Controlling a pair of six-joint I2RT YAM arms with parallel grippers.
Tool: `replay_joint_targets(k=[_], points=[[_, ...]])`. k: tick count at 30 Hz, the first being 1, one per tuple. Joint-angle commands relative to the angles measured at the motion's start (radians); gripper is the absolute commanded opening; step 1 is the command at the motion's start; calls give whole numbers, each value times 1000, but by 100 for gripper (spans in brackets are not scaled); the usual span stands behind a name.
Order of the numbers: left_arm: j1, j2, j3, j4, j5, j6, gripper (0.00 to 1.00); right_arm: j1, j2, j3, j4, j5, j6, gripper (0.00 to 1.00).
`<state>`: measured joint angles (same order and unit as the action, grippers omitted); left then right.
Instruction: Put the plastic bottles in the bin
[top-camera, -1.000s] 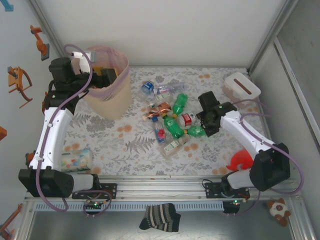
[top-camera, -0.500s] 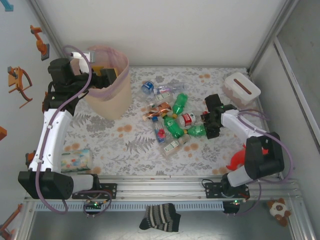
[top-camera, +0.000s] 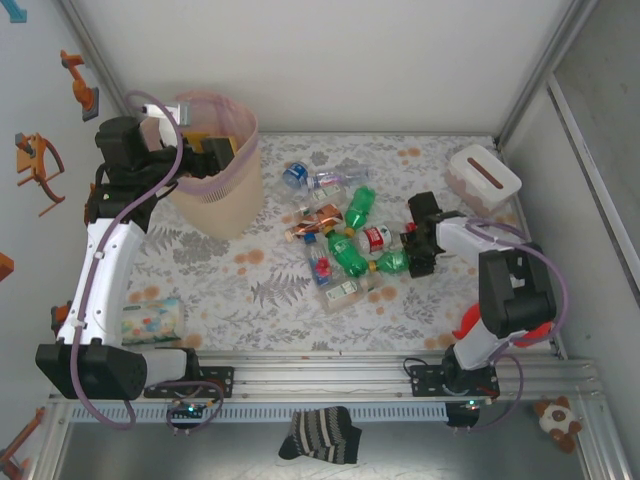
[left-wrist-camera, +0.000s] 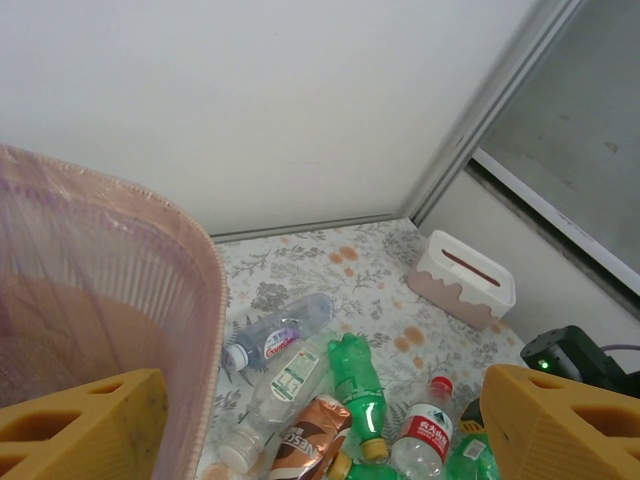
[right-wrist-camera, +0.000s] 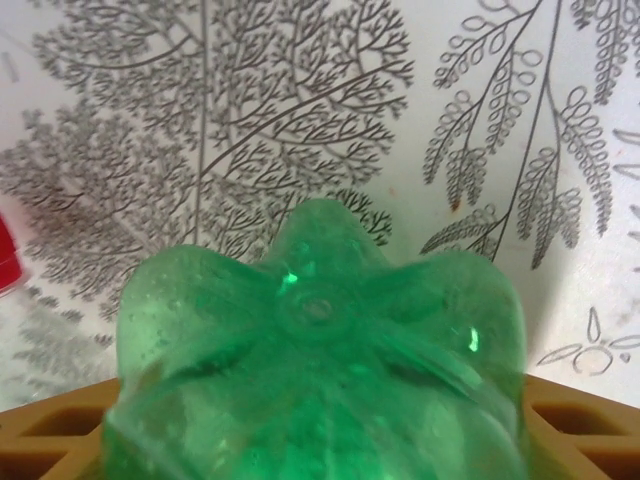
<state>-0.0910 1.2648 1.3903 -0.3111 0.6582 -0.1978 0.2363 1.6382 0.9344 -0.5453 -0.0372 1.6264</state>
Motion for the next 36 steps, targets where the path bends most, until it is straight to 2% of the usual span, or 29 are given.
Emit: replay_joint_targets(k=[1,9,14,19,23,26,28,32,36], points=[[-4,-24,24,-20,32,9,81,-9,0,-21,0,18,18,64],[-4,-24,22,-28,23,19,82,-37,-110,-62,-68,125,36,55],[-6,-7,24,-11,28,2,82,-59,-230,-55,-145,255,-19,51],[-23,19,25,3,48,-1,81,-59,-345,-8,-129,428,-283,48],[-66,43,31,3,63,31,81,-59,-448,-11,24,449,-634,43],[-110,59,30,17,92,64,81,-58,-511,-6,149,340,-938,40],[-139,68,25,35,113,75,82,-58,-540,10,197,209,-1119,40],[-197,82,-18,147,185,61,82,-58,-572,52,233,-31,-1335,41],[-261,99,-46,224,240,72,84,-58,-580,95,270,-356,-1483,42]])
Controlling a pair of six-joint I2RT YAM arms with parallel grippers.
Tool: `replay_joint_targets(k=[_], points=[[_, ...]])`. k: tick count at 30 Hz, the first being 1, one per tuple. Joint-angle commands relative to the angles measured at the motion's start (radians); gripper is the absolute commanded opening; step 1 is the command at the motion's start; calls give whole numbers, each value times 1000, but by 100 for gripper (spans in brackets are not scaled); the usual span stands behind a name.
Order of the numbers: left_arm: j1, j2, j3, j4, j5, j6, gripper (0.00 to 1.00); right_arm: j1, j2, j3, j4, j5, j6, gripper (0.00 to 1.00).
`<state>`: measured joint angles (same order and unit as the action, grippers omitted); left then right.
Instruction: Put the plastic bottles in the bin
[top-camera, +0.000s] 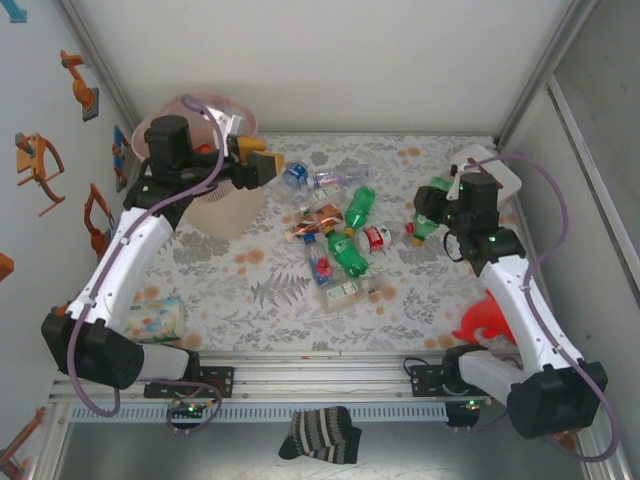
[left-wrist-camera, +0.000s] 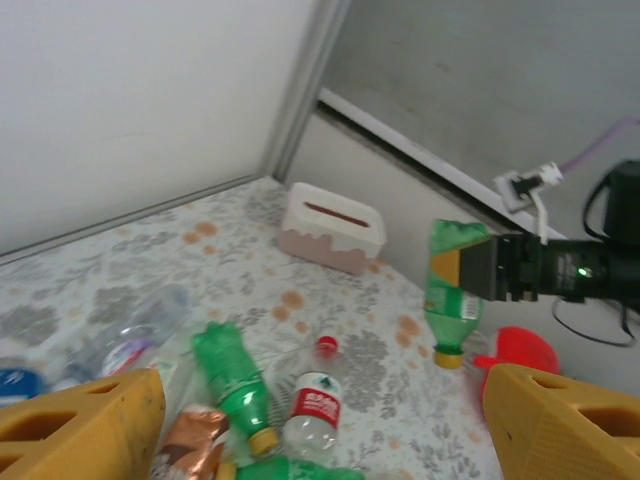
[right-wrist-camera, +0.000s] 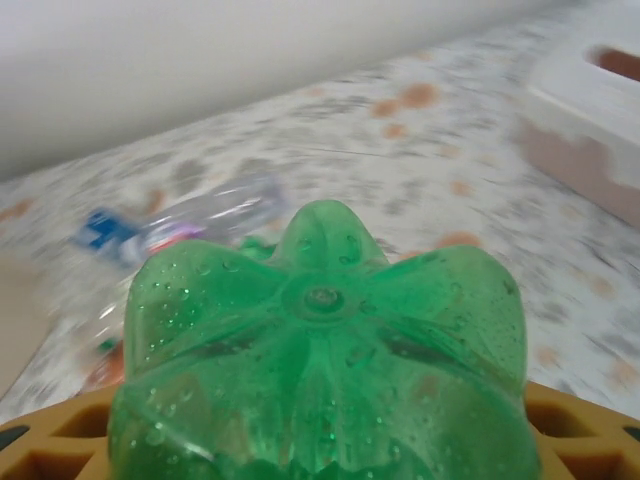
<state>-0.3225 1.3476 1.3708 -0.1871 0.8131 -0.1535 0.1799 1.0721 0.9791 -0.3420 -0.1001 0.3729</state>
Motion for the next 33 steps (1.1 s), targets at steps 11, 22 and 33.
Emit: replay_joint_targets(k=[11,22,33], points=[[-191,60,-89,299,188,41,91,80,53,222,222,-800,-265,37],[-315,125,-39,389,284,36,92,266,114,335,364,-809,-152,36],[-377,178,38,396,387,7,78,361,160,355,419,-781,-117,35]])
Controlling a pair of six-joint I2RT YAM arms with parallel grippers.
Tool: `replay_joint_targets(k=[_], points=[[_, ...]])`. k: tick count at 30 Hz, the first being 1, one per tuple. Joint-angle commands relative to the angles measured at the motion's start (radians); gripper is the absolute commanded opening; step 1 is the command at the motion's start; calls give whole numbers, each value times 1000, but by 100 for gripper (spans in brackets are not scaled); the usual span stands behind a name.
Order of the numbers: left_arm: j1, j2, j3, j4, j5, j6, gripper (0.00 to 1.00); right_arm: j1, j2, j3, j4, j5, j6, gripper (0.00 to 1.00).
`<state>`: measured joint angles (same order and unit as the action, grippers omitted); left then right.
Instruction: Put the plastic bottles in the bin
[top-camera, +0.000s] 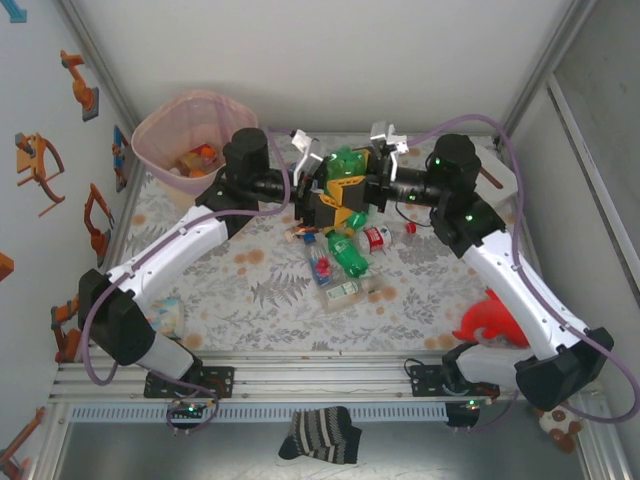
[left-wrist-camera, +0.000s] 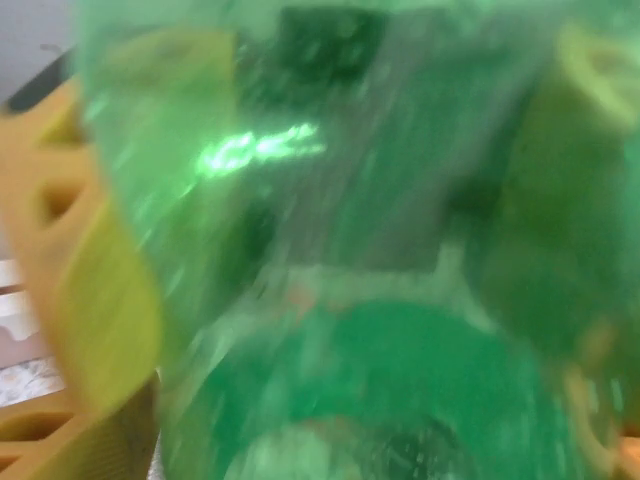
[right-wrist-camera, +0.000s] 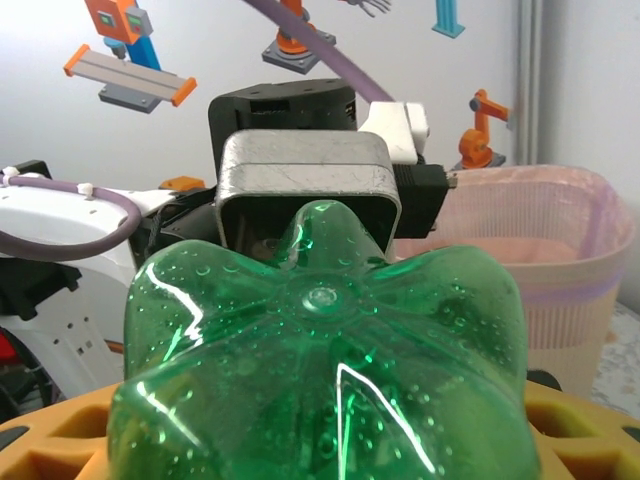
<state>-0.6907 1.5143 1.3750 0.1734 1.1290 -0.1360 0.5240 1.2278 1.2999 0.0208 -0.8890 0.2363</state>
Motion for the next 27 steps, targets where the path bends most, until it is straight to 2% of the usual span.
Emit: replay_joint_targets(k=[1,7,13,15,17,20,23,27], points=[[-10,14,39,39,80,-16,77,20,6,35,57,13,19,35],[-15,9,39,64,95,-37,58,33,8,36,57,36,14,35],[-13,6,39,60,94,-34,49,33,-3,35,36,48,-4,35],[-11,6,42,55,95,-34,46,33,-11,36,15,57,-19,44],[-7,4,45,50,93,-31,45,33,-24,38,-15,86,-39,58],[7,-3,48,26,90,-18,44,33,-58,31,-72,153,-76,68],[33,-17,51,-17,84,8,43,33,-103,12,-116,228,-115,73],[83,-42,48,-64,76,33,43,33,-154,-5,-162,295,-149,74]])
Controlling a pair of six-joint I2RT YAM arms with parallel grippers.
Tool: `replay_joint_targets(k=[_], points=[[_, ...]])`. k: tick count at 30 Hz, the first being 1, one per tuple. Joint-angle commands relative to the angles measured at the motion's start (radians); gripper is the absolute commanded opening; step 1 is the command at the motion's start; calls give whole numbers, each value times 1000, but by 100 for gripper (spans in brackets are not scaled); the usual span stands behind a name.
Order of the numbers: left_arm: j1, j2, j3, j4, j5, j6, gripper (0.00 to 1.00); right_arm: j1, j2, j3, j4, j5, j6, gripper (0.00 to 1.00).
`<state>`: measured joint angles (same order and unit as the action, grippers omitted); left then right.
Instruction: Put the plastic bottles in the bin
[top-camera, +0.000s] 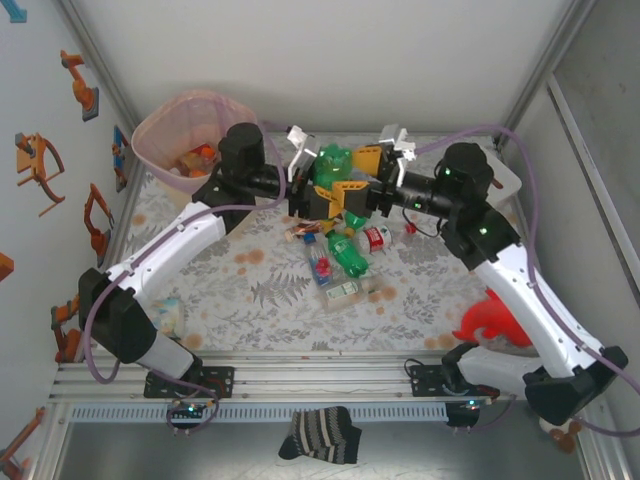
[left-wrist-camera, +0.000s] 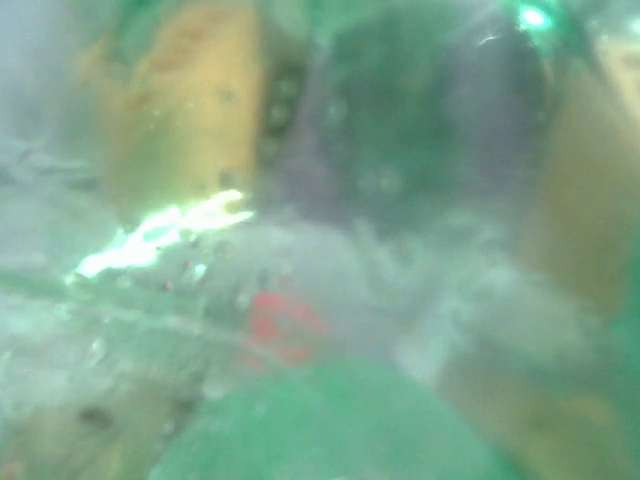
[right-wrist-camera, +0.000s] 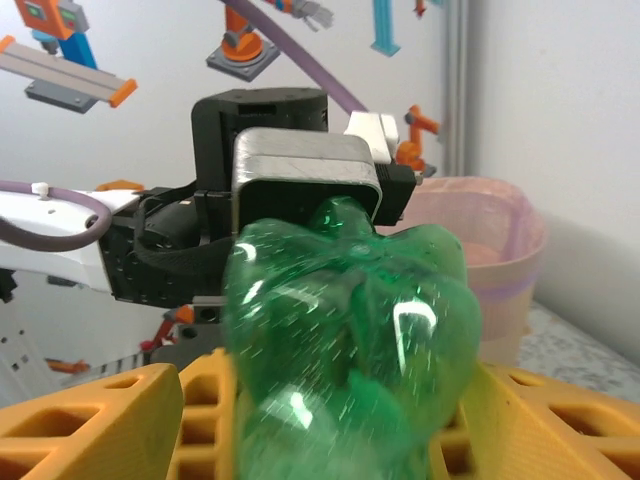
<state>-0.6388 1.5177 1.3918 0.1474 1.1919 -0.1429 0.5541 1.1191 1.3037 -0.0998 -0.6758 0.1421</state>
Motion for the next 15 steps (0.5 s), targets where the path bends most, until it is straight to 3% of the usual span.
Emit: replay_joint_targets(k=[1,6,11,15], points=[[49,-52,30,-53,3,45,43,3,-55,-10,-54,94,-62,74],[147,-109,54,-207,-152,147,43,3,-84,-9,-99,134,-82,74],[225,-147,121,-405,-520,250,43,3,-88,-2,-125,143,-88,74],[289,-159,138,-437,-767,261,43,3,-85,2,-127,144,-85,73]])
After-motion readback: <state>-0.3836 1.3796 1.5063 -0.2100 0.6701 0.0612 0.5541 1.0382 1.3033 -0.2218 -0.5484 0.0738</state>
